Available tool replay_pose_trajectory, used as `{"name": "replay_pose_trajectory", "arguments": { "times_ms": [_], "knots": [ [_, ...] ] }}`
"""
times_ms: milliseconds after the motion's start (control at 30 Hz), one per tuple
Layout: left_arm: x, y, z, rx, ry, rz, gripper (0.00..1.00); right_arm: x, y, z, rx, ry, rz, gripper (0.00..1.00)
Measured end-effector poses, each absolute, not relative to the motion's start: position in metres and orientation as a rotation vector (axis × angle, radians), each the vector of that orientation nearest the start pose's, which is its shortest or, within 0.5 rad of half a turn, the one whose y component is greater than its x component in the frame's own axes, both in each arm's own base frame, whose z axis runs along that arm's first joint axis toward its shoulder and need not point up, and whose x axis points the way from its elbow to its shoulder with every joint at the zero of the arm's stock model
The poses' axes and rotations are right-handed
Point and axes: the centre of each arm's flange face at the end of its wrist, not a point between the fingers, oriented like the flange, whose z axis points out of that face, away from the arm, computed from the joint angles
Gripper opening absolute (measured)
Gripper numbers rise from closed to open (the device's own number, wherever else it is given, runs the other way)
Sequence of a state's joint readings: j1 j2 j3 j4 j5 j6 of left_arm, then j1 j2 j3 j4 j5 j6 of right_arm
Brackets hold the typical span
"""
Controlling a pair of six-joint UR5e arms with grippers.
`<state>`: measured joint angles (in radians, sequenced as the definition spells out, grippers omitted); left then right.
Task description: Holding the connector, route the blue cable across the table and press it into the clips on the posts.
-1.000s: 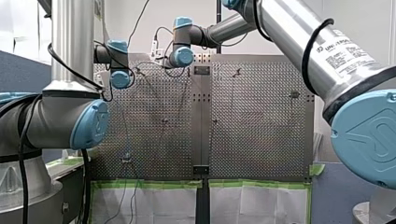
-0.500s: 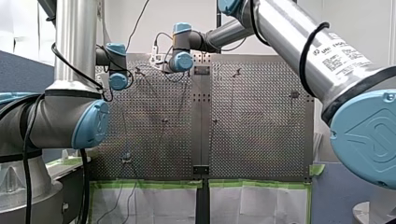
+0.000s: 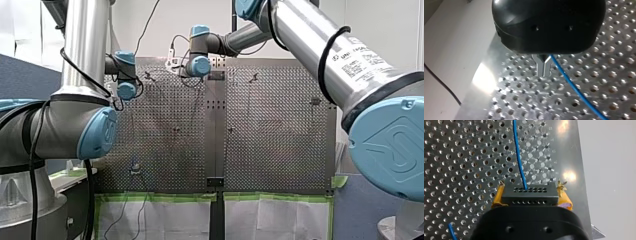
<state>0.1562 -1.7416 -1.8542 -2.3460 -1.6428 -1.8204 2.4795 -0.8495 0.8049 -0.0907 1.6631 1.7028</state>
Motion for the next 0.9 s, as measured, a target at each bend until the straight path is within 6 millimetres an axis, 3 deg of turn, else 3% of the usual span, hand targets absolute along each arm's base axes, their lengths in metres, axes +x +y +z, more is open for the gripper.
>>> {"name": "replay_pose_trajectory", "arguments": {
  "times_ms": [533,900],
  "knots": [
    [0.569,-0.033,0.345,-0.324,1.181,-0.057,0.02,0.686,-0.402,0.414,-2.182,1.068,-2.658,0.00],
    [0.555,-0.036,0.364,-0.325,1.198,-0.054,0.02,0.689,-0.399,0.431,-2.151,1.040,-2.691,0.00]
  ]
}}
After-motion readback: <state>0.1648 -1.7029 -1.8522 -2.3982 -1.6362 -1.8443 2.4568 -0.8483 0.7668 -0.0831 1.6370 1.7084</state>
